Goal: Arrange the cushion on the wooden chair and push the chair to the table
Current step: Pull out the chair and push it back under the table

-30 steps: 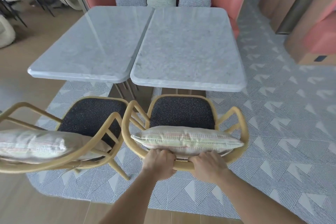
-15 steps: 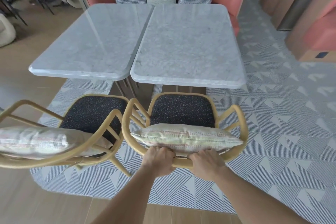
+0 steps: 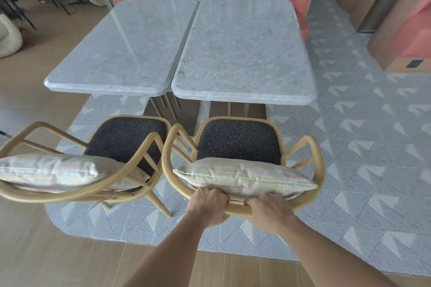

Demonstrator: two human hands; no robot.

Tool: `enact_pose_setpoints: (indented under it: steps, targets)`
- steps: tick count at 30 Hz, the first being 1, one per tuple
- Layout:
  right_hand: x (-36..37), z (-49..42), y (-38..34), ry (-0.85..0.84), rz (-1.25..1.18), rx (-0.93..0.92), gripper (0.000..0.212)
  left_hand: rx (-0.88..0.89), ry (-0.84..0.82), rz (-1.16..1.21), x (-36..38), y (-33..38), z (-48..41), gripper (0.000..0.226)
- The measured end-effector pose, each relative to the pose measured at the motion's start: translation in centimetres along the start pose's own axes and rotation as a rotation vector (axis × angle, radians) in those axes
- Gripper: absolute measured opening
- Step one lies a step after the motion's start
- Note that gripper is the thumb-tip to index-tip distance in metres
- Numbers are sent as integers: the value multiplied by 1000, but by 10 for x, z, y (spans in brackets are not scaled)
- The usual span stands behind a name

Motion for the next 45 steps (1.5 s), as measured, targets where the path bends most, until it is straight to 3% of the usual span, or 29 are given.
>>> enact_pose_setpoints:
  steps: [22,35,45]
  targets:
    - [17,50,-23,18,30,-33,34,5,19,9,15,27,50,33]
    - [8,48,-23,133,85,-53,30,43,117,-8,6,24,46,36]
    - [17,47,-30,120,77,-47,28,66,76,-18,16,18,48,37]
Point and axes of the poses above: each hand's wrist, its own z-axis away from the middle knuckle, its own x-axis out of the palm, y = z × x, the point moved 8 cm from there along -z, towards the middle knuckle, and after that the axes turned 6 degrees about y, right-handed, at the moved point
